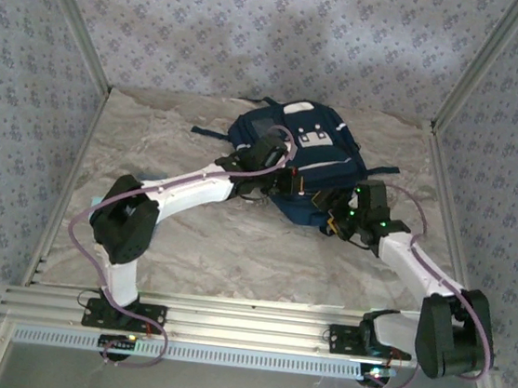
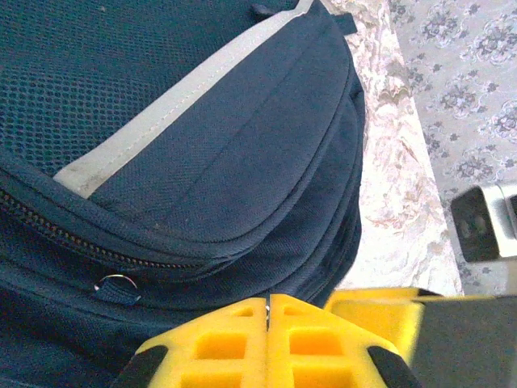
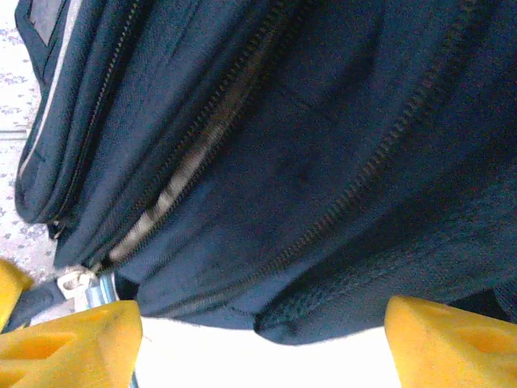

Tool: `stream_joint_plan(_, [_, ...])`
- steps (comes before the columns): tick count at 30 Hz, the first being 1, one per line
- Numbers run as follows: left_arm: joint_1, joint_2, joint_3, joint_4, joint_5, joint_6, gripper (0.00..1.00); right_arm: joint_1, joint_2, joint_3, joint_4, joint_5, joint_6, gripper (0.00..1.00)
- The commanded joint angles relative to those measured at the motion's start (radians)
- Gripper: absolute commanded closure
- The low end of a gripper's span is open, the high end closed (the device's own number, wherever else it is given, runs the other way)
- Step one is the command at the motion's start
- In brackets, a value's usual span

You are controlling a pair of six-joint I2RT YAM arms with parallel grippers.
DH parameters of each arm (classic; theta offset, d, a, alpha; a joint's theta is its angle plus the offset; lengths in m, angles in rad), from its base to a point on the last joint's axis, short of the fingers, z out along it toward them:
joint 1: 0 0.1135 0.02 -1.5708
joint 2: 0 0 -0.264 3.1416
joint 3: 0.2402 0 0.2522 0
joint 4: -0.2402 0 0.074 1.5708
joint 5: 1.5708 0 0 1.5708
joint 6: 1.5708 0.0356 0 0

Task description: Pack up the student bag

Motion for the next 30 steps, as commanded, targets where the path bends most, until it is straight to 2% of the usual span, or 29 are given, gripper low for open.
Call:
stream_joint_plan(1, [-0.013,-0.029,0.033,0.088,0.032,-0.02,1.0,0.031,0.074,-0.014,0.165,0.106,0.043,0.27])
stream_joint_plan(2, [-0.014,-0.037,0.025,0.088,0.028,-0.02,1.0,0.034,0.099,-0.012,0.172,0.119,0.044,0.36])
stream_joint_plan(5, [-0.014,-0.054,0.017,0.074,0.014,-0.006,1.0,0.031,0.147,-0.024,0.21,0.134,0.045,0.75])
stream_joint_plan(6, [-0.013,-0.056,0.018,0.069,0.012,-0.001,1.0,0.028,0.153,-0.028,0.219,0.139,0.038,0.81])
stream_joint_plan(8, [-0.011,-0.054,0.016,0.053,0.008,0.011,1.0,0.018,0.147,-0.033,0.216,0.15,0.02,1.0])
stream_joint_plan(13, [0.001,-0.055,-0.011,0.031,-0.03,0.035,1.0,-0.009,0.062,-0.065,0.196,0.173,-0.017,1.0])
stream_joint_plan(17, [0.059,-0.069,-0.051,0.002,-0.065,0.063,1.0,-0.051,-0.009,-0.073,0.128,0.179,-0.045,1.0])
stream_joint_plan(23, [0.161,-0.116,-0.105,-0.031,-0.138,0.13,1.0,-0.127,-0.03,-0.117,0.12,0.139,-0.036,1.0])
stream_joint_plan(26, [0.189,-0.122,-0.108,-0.031,-0.194,0.182,1.0,-0.14,-0.035,-0.122,0.118,0.133,-0.041,1.0])
stream_joint_plan(30, [0.228,-0.08,-0.078,-0.011,-0.216,0.226,1.0,-0.145,-0.032,-0.119,0.108,0.127,-0.057,1.0])
